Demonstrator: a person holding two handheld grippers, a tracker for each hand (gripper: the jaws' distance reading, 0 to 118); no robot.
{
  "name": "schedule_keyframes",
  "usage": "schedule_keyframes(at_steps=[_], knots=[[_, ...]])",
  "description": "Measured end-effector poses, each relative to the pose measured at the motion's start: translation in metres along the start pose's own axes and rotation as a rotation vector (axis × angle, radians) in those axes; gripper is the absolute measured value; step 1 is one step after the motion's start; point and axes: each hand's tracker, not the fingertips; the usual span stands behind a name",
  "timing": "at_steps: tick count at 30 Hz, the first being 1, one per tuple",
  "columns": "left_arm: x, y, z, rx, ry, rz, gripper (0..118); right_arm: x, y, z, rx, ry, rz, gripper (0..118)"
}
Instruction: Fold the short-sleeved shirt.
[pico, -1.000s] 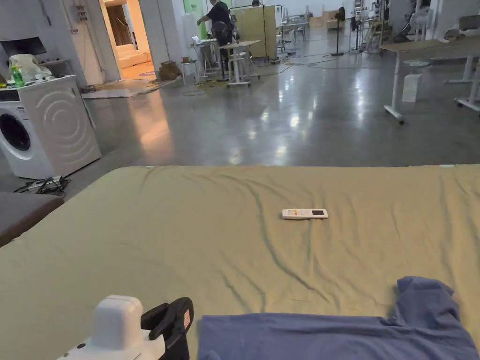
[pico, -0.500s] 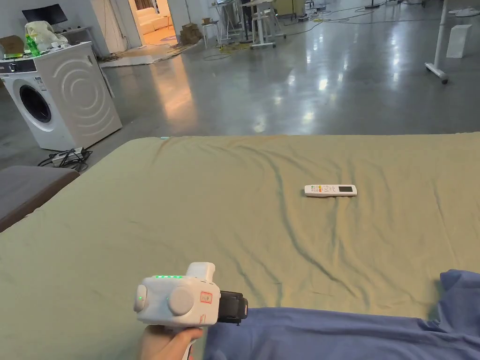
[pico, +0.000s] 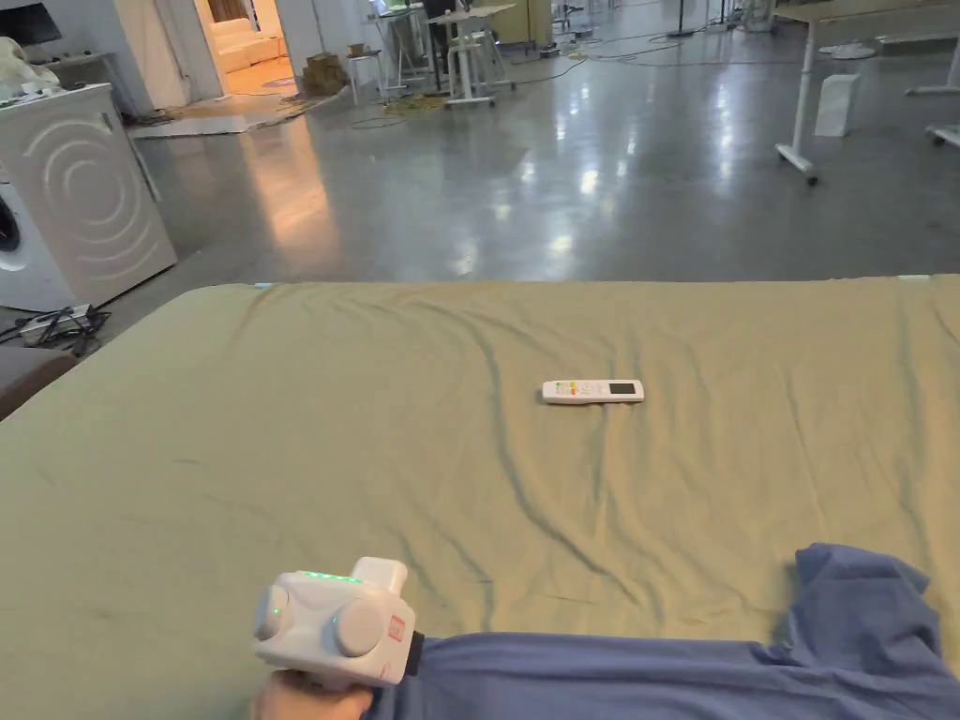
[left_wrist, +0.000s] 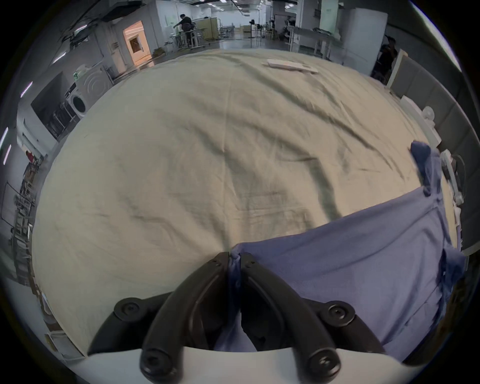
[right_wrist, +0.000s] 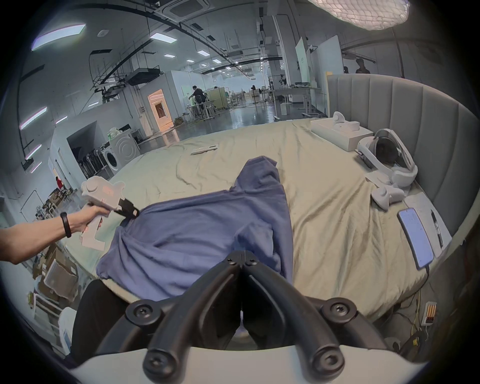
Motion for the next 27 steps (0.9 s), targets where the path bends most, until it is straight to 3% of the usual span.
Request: schedule_keyframes(at_steps=[1, 2, 3, 5, 6, 9, 11, 13, 16, 17, 18, 21, 22, 24, 27], knots=[[-0.001, 0.001, -0.007, -0.016, 0.009, -0.019, 9, 0.004, 0.008, -0.006, 0.005, 0.002, 0.004, 0], [-0.002, 0.0, -0.011, -0.012, 0.009, -0.01, 9, 0.009, 0.019, -0.015, 0.016, 0.008, 0.009, 14], [-0.004, 0.0, -0.014, -0.02, 0.006, 0.0, 9, 0.015, 0.032, -0.027, 0.012, 0.018, 0.008, 38], [-0.012, 0.005, -0.016, -0.034, -0.016, 0.018, 9, 0.033, 0.06, -0.063, -0.035, 0.071, 0.005, 108], [-0.015, 0.006, -0.015, -0.046, -0.029, 0.019, 9, 0.04, 0.074, -0.084, -0.086, 0.084, -0.006, 113], [-0.025, 0.013, -0.018, -0.074, -0.073, 0.02, 9, 0.065, 0.109, -0.161, -0.219, 0.052, -0.031, 106], [-0.032, 0.017, -0.02, -0.094, -0.09, 0.043, 9, 0.074, 0.122, -0.213, -0.34, -0.028, -0.001, 106], [-0.036, 0.021, -0.02, -0.109, -0.109, 0.038, 9, 0.084, 0.124, -0.254, -0.385, -0.026, 0.007, 105], [-0.043, 0.023, -0.022, -0.143, -0.144, 0.05, 9, 0.093, 0.124, -0.297, -0.417, -0.1, -0.052, 101], [-0.041, 0.023, -0.019, -0.144, -0.15, 0.058, 9, 0.093, 0.124, -0.307, -0.412, -0.089, -0.052, 89], [-0.042, 0.022, -0.018, -0.145, -0.155, 0.062, 9, 0.091, 0.123, -0.313, -0.409, -0.083, -0.045, 69], [-0.046, 0.018, -0.019, -0.142, -0.169, 0.069, 9, 0.077, 0.118, -0.317, -0.417, -0.111, 0.08, 62], [-0.045, 0.015, -0.019, -0.129, -0.167, 0.063, 9, 0.073, 0.117, -0.313, -0.394, -0.118, 0.13, 49], [-0.041, 0.01, -0.016, -0.112, -0.162, 0.052, 9, 0.064, 0.116, -0.304, -0.376, -0.073, 0.164, 6], [-0.036, 0.007, -0.007, -0.078, -0.142, 0.065, 9, 0.049, 0.115, -0.302, -0.376, -0.066, 0.174, 6]])
